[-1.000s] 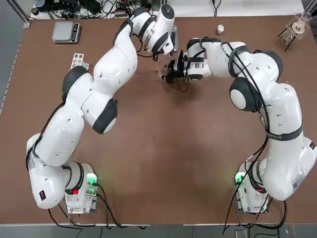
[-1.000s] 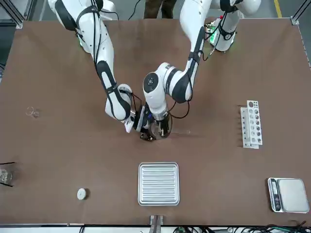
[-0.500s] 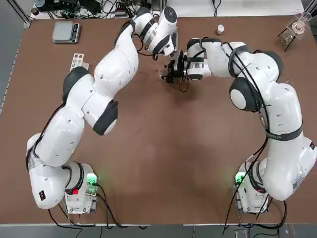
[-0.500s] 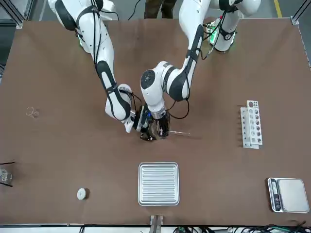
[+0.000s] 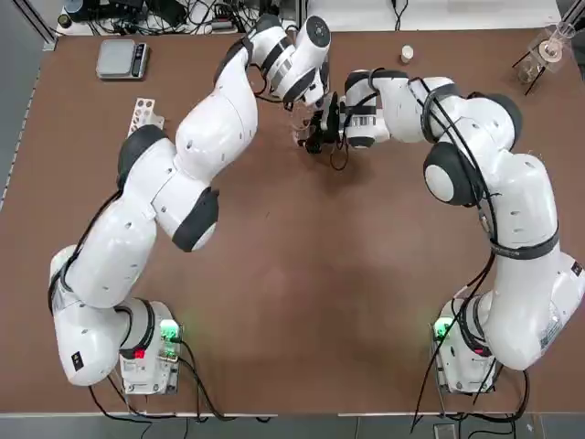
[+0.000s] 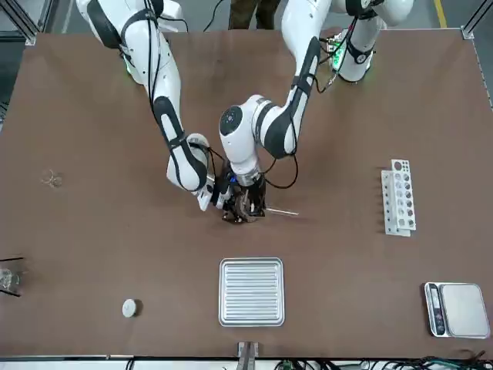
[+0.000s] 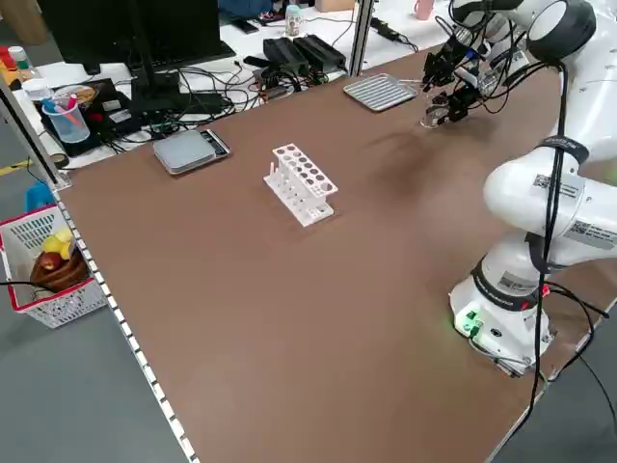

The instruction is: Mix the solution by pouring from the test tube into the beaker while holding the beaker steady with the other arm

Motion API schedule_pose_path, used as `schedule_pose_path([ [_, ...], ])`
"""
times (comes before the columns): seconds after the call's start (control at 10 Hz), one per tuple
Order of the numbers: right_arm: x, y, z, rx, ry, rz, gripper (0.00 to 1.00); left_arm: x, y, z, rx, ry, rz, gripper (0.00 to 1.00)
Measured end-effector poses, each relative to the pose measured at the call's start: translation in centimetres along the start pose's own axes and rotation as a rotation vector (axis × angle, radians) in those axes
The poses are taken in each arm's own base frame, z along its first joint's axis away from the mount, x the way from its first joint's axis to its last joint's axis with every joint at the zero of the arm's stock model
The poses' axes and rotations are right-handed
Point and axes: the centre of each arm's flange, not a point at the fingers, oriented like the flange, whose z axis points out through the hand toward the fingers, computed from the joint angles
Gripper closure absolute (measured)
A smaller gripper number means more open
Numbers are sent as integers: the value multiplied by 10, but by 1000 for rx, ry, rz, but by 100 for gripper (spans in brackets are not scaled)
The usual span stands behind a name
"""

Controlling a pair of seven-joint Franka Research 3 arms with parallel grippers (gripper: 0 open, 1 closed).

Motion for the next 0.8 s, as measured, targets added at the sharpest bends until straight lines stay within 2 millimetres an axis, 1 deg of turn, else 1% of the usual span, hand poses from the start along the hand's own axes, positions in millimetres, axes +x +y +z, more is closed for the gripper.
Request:
schedule_pose_path([
  [0.2, 0, 0, 0, 0, 0, 0, 23, 0, 0, -1, 26, -33, 25, 78],
  [0.4, 0, 0, 0, 0, 0, 0, 23, 10, 5, 1, 47, -55, 57, 78],
  [0.8, 0, 0, 0, 0, 0, 0, 23, 23, 13, 15, 55, -79, 89, 78],
])
